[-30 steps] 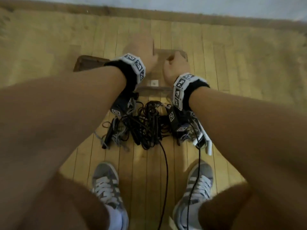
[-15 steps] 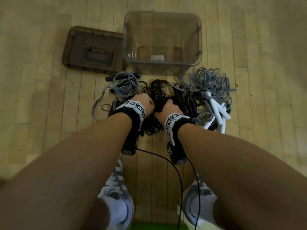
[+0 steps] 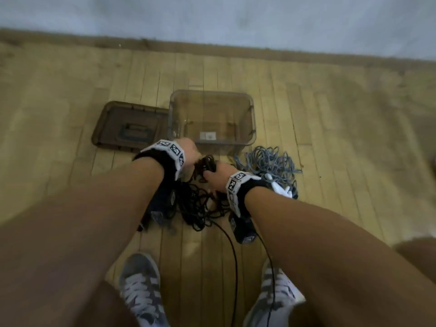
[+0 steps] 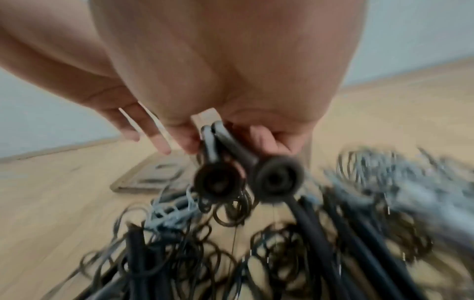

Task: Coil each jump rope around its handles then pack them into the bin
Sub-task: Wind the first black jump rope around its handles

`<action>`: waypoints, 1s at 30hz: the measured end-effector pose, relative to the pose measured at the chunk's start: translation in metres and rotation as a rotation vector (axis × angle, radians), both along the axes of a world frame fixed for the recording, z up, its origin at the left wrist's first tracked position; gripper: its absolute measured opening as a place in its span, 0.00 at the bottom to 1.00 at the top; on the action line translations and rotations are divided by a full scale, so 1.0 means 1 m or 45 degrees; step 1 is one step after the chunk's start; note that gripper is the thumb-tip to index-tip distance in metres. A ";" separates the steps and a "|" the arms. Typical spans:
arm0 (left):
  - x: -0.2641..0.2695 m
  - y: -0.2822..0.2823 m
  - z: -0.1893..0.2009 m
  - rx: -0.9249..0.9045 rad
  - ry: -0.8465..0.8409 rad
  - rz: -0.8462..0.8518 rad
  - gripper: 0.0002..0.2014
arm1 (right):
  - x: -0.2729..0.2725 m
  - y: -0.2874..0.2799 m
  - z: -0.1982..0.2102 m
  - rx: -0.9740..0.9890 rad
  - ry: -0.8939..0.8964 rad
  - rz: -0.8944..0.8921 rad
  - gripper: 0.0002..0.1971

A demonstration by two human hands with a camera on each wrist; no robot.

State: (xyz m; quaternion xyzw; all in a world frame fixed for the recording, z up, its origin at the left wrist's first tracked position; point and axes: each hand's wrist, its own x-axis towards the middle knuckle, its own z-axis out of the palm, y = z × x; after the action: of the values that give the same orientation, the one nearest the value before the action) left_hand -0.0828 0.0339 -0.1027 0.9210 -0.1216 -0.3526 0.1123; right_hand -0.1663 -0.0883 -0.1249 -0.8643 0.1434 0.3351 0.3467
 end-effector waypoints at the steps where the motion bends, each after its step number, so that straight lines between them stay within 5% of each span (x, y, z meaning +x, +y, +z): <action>1: 0.003 0.003 0.015 -0.069 -0.099 0.071 0.15 | 0.003 -0.004 0.011 0.008 -0.076 -0.024 0.19; 10: -0.016 -0.012 0.163 -1.036 -0.312 0.422 0.10 | 0.000 -0.031 0.161 0.410 -0.702 -0.166 0.11; 14: -0.035 -0.019 0.208 -1.314 -0.371 0.383 0.10 | -0.012 -0.041 0.213 0.403 -0.938 -0.104 0.08; 18: -0.047 -0.013 0.215 -1.390 -0.369 0.343 0.14 | -0.027 -0.039 0.240 0.347 -0.949 -0.090 0.14; 22: -0.060 -0.008 0.215 -1.187 -0.400 0.152 0.21 | -0.043 -0.036 0.250 0.517 -0.870 -0.292 0.17; 26: -0.054 -0.007 0.208 -1.095 -0.519 -0.094 0.15 | -0.052 -0.051 0.248 0.728 -0.831 -0.443 0.12; 30: -0.051 -0.013 0.202 -0.914 -0.592 -0.196 0.13 | -0.047 -0.067 0.237 0.746 -0.815 -0.543 0.19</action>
State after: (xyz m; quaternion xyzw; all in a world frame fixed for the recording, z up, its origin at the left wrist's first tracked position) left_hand -0.1343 0.0207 0.0997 0.8667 -0.3268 -0.0785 0.3686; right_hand -0.2132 -0.1555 0.1121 -0.7413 0.1029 0.0000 0.6632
